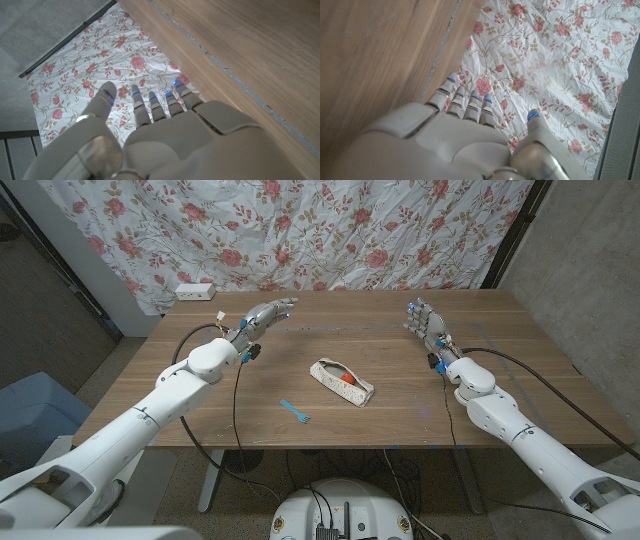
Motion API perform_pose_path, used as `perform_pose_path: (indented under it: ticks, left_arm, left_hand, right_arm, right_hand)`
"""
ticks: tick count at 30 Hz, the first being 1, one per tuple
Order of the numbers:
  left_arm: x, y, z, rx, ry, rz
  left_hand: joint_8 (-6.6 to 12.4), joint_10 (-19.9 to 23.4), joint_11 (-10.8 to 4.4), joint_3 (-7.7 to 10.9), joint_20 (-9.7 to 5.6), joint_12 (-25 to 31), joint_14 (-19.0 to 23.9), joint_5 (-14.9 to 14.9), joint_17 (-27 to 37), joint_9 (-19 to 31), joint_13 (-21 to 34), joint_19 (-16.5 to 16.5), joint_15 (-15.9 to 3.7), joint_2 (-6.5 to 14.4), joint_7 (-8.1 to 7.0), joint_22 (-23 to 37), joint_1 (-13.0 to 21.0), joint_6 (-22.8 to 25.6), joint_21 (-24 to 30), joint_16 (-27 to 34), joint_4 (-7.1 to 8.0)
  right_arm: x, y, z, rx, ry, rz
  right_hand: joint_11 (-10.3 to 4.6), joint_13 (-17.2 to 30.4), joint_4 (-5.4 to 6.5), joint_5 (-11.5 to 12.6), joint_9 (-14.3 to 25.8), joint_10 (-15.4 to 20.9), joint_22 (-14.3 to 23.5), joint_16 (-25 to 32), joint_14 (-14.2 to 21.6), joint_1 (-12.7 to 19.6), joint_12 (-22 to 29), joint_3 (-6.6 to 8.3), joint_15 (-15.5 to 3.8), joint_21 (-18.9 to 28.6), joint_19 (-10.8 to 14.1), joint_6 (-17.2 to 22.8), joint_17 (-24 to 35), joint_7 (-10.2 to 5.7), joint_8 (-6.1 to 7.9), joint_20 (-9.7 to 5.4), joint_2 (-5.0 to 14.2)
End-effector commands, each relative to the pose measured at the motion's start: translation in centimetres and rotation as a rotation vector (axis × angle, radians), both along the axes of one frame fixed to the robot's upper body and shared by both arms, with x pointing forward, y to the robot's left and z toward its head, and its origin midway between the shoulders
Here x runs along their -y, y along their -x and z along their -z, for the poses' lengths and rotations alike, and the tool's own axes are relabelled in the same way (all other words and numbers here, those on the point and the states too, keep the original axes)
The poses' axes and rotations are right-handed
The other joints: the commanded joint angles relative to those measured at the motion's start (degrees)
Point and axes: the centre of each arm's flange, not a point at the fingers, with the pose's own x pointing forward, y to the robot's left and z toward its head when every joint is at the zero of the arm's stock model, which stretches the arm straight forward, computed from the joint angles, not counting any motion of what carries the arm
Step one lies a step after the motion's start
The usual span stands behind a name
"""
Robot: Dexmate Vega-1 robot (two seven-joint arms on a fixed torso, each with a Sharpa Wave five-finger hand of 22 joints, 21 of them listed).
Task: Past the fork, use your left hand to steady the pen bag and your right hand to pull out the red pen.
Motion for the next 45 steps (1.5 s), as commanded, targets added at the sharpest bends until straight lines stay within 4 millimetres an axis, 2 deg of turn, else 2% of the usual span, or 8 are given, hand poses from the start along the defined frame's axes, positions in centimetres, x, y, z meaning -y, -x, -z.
perform_pose_path:
  ticks: [1, 10, 15, 23, 30, 41, 45]
  left_arm:
    - [0.8, 1.8, -0.8, 0.052, -0.141, -0.022]
    - [0.9, 2.5, -2.1, 0.117, -0.240, -0.060]
    - [1.6, 3.0, -2.6, 0.157, -0.346, -0.100]
    - [2.8, 3.2, -3.3, 0.197, -0.444, -0.123]
    - [4.3, 4.0, -3.8, 0.238, -0.578, -0.147]
    - [6.3, 5.0, -4.1, 0.296, -0.767, -0.212]
    - [6.9, 5.2, -4.3, 0.329, -0.832, -0.235]
  left_hand:
    - [0.50, 1.3, -0.37, 0.44, 0.06, 0.4, 1.4, -0.2, 0.1, 0.3, 0.1, 1.2, -1.67, -0.1, -0.47, 0.0, 2.1, 2.1, 0.4, 0.5, -0.18]
    - [1.13, 5.6, -1.02, 0.48, -0.15, 0.6, 4.9, 0.1, 0.1, 0.4, 0.1, 3.6, -2.59, -1.8, -0.12, 0.0, 8.2, 7.7, 0.4, 0.6, -0.36]
    - [1.20, 8.1, -1.96, 0.09, -0.18, 0.6, 7.0, 0.1, 0.1, 0.4, 0.1, 5.1, -3.03, -3.2, -0.02, 0.0, 11.8, 10.5, 0.5, 0.6, -0.27]
    - [0.87, 9.4, -1.66, -0.44, -0.06, 0.4, 9.3, 0.1, 0.1, 0.4, 0.2, 6.8, -2.95, -4.2, 0.17, 0.1, 14.5, 12.0, 0.7, 0.9, -0.17]
    - [0.99, 10.2, -2.04, -0.82, 0.34, 0.2, 10.2, 0.1, 0.1, 0.4, 0.2, 7.7, -2.95, -4.6, 0.13, 0.1, 16.6, 14.2, 0.7, 0.7, -0.11]
    - [0.99, 12.1, -2.36, -1.67, 0.16, 0.2, 10.6, 0.0, 0.1, 0.5, 0.2, 8.0, -3.76, -5.1, 0.13, 0.2, 19.4, 17.4, 0.4, 0.3, 0.08]
    - [0.86, 13.0, -2.04, -2.07, -0.13, 0.3, 10.9, 0.0, 0.1, 0.5, 0.2, 8.3, -4.79, -5.1, 0.20, 0.2, 20.4, 18.5, 0.4, 0.3, 0.16]
  right_arm:
    - [0.7, 0.6, 0.2, 0.001, 0.003, 0.004]
    - [0.7, 0.3, 0.2, -0.005, -0.001, 0.003]
    - [0.8, 0.2, 0.2, -0.008, -0.003, 0.007]
    - [1.0, -0.2, 0.4, -0.015, -0.009, 0.005]
    - [1.1, -0.4, 0.6, -0.014, -0.016, 0.000]
    - [1.3, -0.8, 0.8, -0.024, -0.023, -0.005]
    - [1.3, -0.8, 0.9, -0.022, -0.035, -0.010]
  right_hand:
    - [-0.22, 0.1, -0.49, 0.2, 0.1, 0.5, 0.1, 0.5, 0.5, -0.2, 0.1, -0.01, 0.18, 0.1, -0.1, 0.8, -0.1, -0.08, 0.32, -0.02, 0.27]
    - [-0.25, 0.1, -0.58, 0.2, 0.1, 0.5, 0.1, 0.6, 0.5, -0.2, 0.1, 0.02, 0.22, 0.2, 0.0, 0.8, -0.2, -0.07, 0.28, -0.15, 0.42]
    - [-0.23, 0.1, -0.64, 0.2, 0.1, 0.6, 0.1, 0.6, 0.6, -0.2, 0.1, 0.05, 0.29, 0.2, 0.0, 0.8, -0.3, -0.06, 0.26, -0.20, 0.54]
    - [-0.20, 0.1, -0.70, 0.2, 0.1, 0.7, 0.1, 0.7, 0.7, -0.3, 0.2, 0.06, 0.30, 0.3, 0.3, 1.0, -0.5, -0.01, 0.24, -0.06, 0.72]
    - [-0.24, 0.1, -0.69, 0.2, 0.1, 0.8, 0.1, 0.8, 0.9, -0.4, 0.2, 0.08, 0.47, 0.3, 0.5, 1.3, -0.6, -0.04, 0.31, -0.06, 0.93]
    - [-0.21, 0.1, -0.74, 0.2, 0.1, 1.0, 0.1, 0.9, 1.0, -0.5, 0.2, 0.07, 0.36, 0.3, 0.6, 1.5, -0.7, 0.05, 0.32, -0.09, 1.10]
    - [-0.27, 0.1, -0.75, 0.2, 0.1, 1.1, 0.1, 1.0, 1.1, -0.5, 0.2, 0.07, 0.51, 0.3, 0.6, 1.6, -0.8, 0.17, 0.33, -0.10, 1.15]
